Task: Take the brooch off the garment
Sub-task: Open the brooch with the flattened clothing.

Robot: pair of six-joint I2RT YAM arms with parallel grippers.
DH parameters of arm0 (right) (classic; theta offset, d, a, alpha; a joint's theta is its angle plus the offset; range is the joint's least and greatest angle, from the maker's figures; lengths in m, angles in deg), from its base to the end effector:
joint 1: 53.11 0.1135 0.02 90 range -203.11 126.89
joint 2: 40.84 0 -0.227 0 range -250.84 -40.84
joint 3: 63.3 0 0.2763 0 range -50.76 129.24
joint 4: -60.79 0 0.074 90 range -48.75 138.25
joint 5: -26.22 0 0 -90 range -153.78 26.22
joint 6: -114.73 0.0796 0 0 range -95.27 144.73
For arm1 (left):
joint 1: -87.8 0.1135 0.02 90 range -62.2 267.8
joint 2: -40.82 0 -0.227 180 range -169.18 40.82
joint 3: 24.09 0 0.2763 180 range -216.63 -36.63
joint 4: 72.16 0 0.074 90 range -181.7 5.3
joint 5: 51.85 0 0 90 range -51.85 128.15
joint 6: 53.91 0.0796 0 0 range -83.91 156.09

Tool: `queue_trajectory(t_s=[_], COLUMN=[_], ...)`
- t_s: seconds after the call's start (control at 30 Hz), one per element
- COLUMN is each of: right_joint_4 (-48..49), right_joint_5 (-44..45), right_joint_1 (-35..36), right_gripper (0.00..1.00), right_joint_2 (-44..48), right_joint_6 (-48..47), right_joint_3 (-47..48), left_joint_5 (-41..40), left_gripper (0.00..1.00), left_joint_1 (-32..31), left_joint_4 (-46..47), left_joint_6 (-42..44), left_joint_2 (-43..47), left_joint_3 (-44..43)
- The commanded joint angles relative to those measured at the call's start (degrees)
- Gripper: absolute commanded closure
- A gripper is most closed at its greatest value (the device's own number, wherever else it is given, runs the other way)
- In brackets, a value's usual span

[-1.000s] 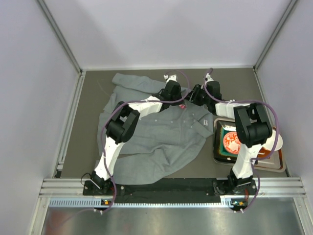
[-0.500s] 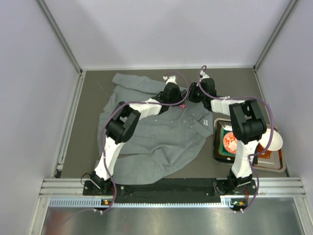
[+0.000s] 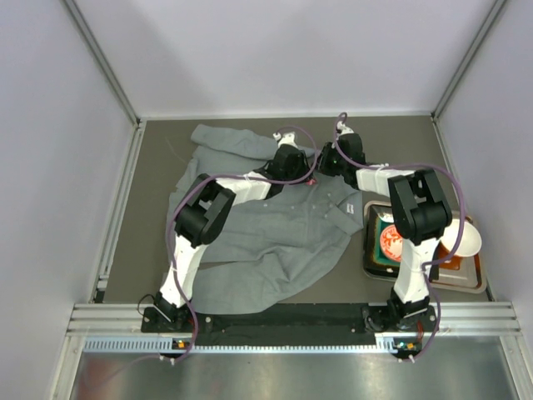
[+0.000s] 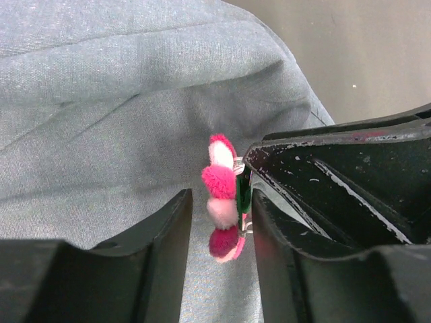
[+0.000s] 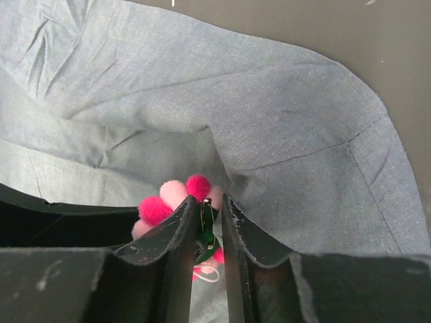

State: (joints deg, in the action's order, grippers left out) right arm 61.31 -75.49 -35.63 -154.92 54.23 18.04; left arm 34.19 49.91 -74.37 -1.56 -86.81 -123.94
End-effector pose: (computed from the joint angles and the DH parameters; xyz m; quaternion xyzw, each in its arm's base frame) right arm 0.4468 0.1577 0.0903 0.0422 0.8714 0.2735 0.4052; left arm 0.4263 -0.3248 0.0878 -0.0155 0.8655 -0.2825 0.4134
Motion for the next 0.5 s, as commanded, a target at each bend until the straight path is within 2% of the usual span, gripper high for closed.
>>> queue_trajectory(t_s=[0.0,0.07,0.23,0.27,0.47], right_joint_4=[0.30,0.39,0.56,0.56,0.65], right_joint_5=[1.16,0.89,0.46,0.45,-0.33], right_joint_1=[0.54,0.63,0.54,0.63,0.63], right_gripper=[0.79,0.80,0.80,0.80,0.77], right_joint_2=[-0.53,-0.53,-0.35,-0.35,-0.09], right_joint_6=[-1.37,-1.28,-1.20,-1.28,-1.20], right_joint_3=[2.66,2.66,2.57,2.49,2.40], left_joint_5=[1.15,2.03,3.26,3.44,3.70], left_gripper=[0.51,0.47,0.51,0.56,0.71], left_joint_1=[0.54,0.62,0.80,0.80,1.24], left_joint_4=[3.38,3.65,4.44,4.53,5.84], left_joint_6=[0.12,0.12,-0.32,-0.41,-0.67], left_joint_2=[4.67,4.67,5.11,5.29,6.35], left_joint_3=[1.09,1.26,1.96,2.40,3.72])
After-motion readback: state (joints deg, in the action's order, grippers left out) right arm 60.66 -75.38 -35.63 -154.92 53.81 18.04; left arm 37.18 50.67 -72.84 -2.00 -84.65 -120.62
